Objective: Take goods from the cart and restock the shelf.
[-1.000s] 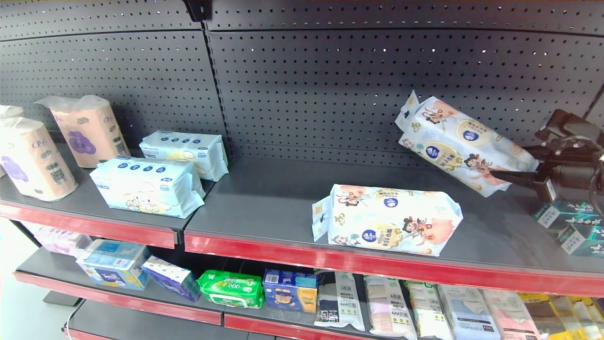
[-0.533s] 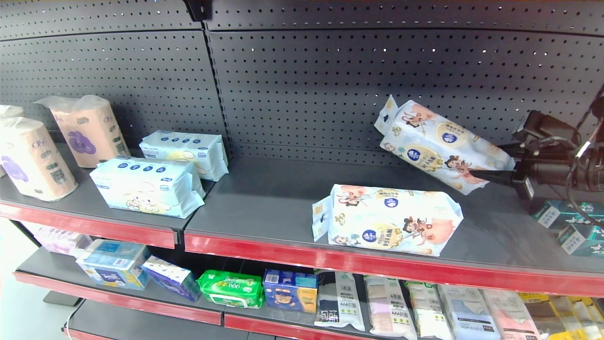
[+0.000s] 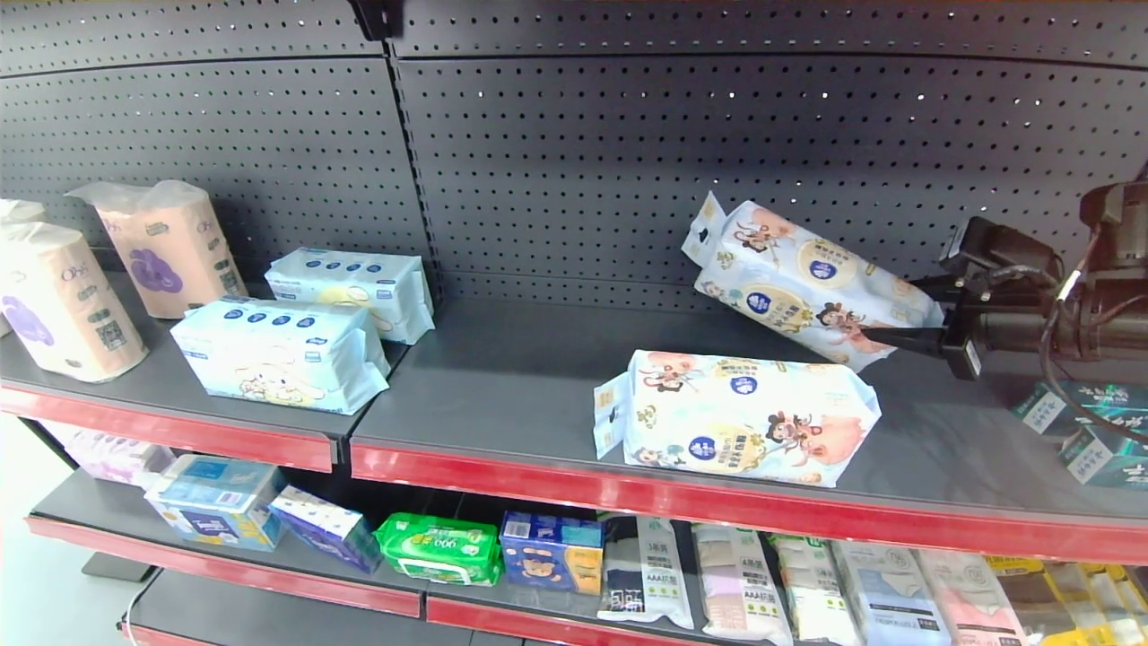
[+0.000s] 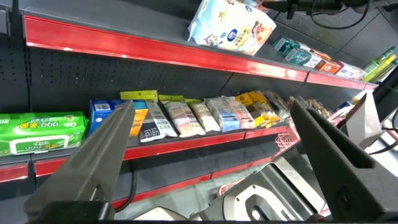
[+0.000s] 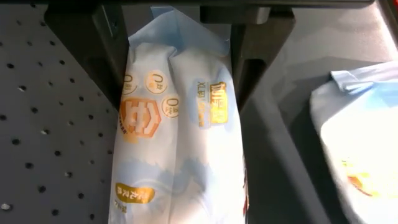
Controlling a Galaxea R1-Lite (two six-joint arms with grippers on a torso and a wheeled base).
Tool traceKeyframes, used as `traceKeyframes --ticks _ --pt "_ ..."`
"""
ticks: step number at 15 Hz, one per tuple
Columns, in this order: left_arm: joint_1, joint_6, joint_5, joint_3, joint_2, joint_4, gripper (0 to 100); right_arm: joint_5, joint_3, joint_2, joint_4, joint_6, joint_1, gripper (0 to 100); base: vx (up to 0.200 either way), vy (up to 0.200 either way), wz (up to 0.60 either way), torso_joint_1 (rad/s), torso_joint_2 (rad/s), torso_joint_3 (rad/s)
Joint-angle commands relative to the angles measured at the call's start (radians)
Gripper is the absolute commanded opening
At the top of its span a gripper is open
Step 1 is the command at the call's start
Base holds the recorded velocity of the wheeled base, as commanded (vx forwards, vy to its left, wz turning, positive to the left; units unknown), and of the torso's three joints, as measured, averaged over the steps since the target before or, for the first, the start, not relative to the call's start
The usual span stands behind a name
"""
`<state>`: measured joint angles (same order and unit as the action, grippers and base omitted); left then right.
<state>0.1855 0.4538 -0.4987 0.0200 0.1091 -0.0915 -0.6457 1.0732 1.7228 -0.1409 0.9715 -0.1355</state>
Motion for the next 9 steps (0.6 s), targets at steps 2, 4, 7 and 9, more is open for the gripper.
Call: traceKeyframes --ticks 2,4,7,9 --pt "0.000 0.000 0.000 0.000 0.001 0.001 100 -0.043 0.004 0.037 -0.011 0.035 -0.015 0 0.000 0.000 0.00 0.000 0.00 0.000" --pt "-0.001 -0.006 0.000 0.000 -0.006 0.013 100 -0.054 0.002 0.034 0.000 0.047 -0.038 0 0.000 0.000 0.00 0.000 0.00 0.000" --pt "0.000 -0.012 0.000 0.000 -0.008 0.016 100 -0.052 -0.007 0.012 0.035 0.044 -0.039 0 0.000 0.000 0.00 0.000 0.00 0.000" --pt "-0.001 -0.018 0.000 0.000 -0.008 0.016 100 -0.043 -0.006 -0.009 0.138 0.050 -0.039 0 0.000 0.000 0.00 0.000 0.00 0.000"
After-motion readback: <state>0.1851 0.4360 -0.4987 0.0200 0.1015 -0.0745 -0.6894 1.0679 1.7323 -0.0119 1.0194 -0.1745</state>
